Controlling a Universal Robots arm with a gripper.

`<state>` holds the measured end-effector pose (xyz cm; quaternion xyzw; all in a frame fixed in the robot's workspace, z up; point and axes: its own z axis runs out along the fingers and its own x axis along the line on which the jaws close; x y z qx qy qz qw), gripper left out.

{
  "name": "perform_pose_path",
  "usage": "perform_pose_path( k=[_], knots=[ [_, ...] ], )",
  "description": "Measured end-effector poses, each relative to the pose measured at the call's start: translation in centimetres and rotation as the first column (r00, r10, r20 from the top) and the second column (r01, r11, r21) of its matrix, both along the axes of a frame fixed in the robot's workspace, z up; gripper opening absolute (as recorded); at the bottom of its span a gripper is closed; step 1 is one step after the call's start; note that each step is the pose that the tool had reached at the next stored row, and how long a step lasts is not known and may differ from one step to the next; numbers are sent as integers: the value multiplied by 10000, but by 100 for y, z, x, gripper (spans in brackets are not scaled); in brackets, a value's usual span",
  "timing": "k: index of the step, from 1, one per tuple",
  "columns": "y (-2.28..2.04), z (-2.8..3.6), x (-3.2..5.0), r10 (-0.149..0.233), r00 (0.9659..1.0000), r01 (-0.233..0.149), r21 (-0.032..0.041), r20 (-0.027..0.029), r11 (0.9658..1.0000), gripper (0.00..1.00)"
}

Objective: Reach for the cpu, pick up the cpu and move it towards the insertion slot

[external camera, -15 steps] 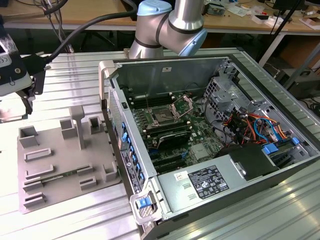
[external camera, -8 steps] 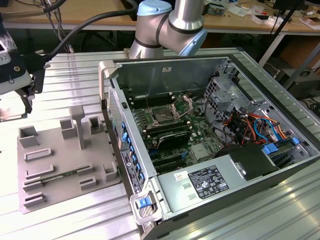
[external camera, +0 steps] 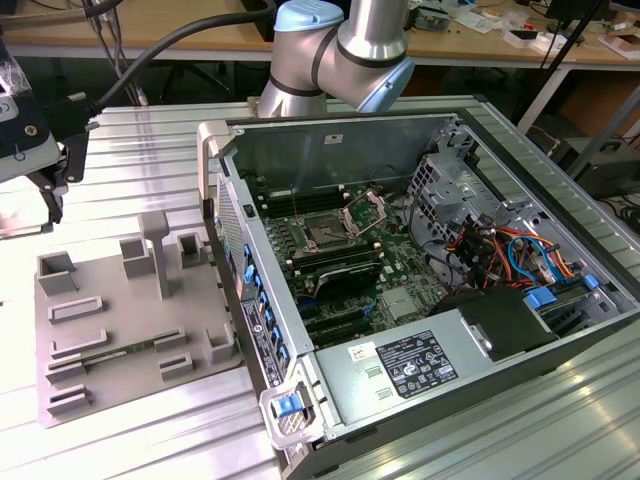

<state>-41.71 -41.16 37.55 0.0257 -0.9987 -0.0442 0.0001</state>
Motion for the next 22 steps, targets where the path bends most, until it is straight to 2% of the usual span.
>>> perform_pose_path(
  k=[22],
  knots=[
    [0,123,0,-1,10000,1,38,0,10000,55]
  ],
)
